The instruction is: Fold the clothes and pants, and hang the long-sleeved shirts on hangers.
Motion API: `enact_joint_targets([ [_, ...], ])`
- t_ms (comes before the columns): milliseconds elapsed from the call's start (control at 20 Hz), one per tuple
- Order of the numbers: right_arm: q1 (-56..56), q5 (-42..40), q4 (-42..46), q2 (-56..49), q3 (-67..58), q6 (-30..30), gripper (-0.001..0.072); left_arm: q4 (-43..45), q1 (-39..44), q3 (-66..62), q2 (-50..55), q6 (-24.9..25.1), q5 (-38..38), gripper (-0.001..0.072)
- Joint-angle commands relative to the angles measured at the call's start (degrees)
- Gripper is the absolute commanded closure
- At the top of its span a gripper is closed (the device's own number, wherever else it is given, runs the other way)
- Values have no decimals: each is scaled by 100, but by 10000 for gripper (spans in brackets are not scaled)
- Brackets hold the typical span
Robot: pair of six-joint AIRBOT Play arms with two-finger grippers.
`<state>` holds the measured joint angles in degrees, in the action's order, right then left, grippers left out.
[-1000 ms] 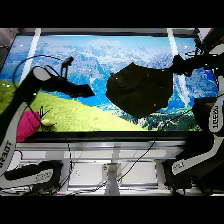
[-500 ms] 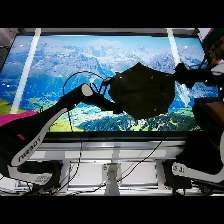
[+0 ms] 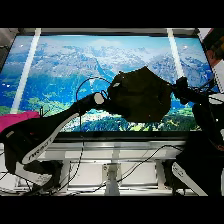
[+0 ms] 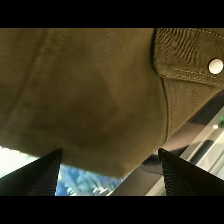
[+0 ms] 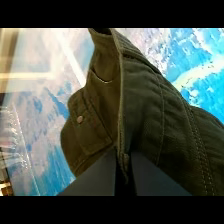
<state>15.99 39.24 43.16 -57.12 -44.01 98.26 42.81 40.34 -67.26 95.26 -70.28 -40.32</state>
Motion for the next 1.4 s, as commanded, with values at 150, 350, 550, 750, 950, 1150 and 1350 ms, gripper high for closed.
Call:
enact_joint_targets([
  [150, -2, -68, -92, 378, 131, -42, 658, -92, 407, 2, 125, 2, 483, 39],
  [350, -2, 275, -92, 378, 131, -184, 658, -737, 431, 2, 125, 2, 1436, 299],
  [550, -2, 518, -90, 378, 131, -505, 658, -667, 334, 0, 90, 24, 1537, 248],
  [750, -2, 514, -70, 378, 131, -706, 658, 46, -188, 0, -192, 15, 107, 12],
  [950, -2, 509, -55, 376, 131, -944, 657, -190, -660, 4, -210, -46, -1488, 13],
  [1150, -2, 509, 11, 376, 131, -944, 657, -505, -516, 4, 111, -39, -1390, 13],
  [1350, -2, 511, 79, 376, 131, -944, 657, -1434, -282, 4, 428, 208, -898, 17],
])
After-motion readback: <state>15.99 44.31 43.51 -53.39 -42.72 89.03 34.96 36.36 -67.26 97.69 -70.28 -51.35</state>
